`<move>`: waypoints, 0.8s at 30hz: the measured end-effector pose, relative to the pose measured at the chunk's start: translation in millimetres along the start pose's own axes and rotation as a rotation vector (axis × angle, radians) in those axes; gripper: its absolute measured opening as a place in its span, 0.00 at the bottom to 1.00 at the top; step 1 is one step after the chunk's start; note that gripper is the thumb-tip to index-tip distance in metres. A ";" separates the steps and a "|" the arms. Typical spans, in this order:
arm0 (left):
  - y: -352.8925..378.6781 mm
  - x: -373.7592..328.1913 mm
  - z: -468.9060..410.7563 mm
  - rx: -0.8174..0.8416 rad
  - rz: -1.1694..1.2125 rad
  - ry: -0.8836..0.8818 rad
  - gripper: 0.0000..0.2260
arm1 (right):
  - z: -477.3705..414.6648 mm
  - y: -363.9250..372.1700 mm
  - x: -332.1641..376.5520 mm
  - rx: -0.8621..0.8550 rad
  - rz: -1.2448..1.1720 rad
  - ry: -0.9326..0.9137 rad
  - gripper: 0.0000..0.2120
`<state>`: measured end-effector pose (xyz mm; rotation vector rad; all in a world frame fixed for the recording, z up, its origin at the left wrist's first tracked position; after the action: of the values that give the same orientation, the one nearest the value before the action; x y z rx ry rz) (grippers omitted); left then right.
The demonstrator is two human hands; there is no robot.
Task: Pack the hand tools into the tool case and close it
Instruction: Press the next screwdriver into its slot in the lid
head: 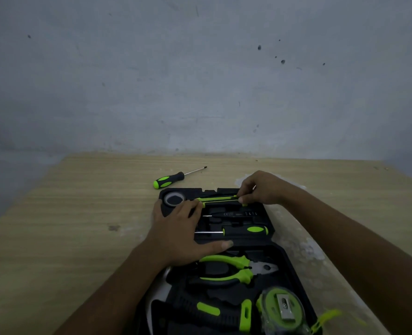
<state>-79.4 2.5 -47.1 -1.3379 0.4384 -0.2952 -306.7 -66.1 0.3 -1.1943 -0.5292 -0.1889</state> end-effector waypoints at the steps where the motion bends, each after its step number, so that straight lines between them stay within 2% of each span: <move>1: 0.2 -0.2 -0.6 -0.002 -0.005 0.000 0.54 | -2.0 -0.3 1.5 0.012 0.029 0.015 0.06; 7: -6.1 -5.5 -3.7 -0.047 -0.030 -0.004 0.54 | -15.8 5.1 12.0 0.082 0.261 0.141 0.10; 11: -5.3 -9.0 -5.0 -0.085 -0.041 -0.005 0.54 | -19.8 4.0 5.4 0.178 0.187 0.137 0.09; 15: -2.7 -9.0 -1.5 -0.041 -0.013 -0.006 0.54 | -8.3 4.9 -4.8 0.106 -0.004 0.052 0.09; 19: -1.8 -8.5 -4.8 -0.011 -0.005 -0.003 0.54 | -8.4 6.3 -7.2 -0.028 -0.038 0.084 0.15; 24: -1.1 -7.0 -7.2 0.005 0.035 -0.012 0.55 | -17.4 6.5 -2.2 -0.039 -0.001 0.190 0.27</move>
<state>-88.9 -0.8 -46.3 -1.3250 0.4508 -0.2592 -300.9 -80.0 -10.7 -1.1995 -0.3611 -0.3113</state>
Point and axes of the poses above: each hand's wrist, its own z-axis away from the middle knuckle, its own y-axis out of the palm, x = y × z, the point moved 3 cm from there along -z, towards the middle knuckle, and after that the axes turned 11 degrees about x, right-handed, at the moved point
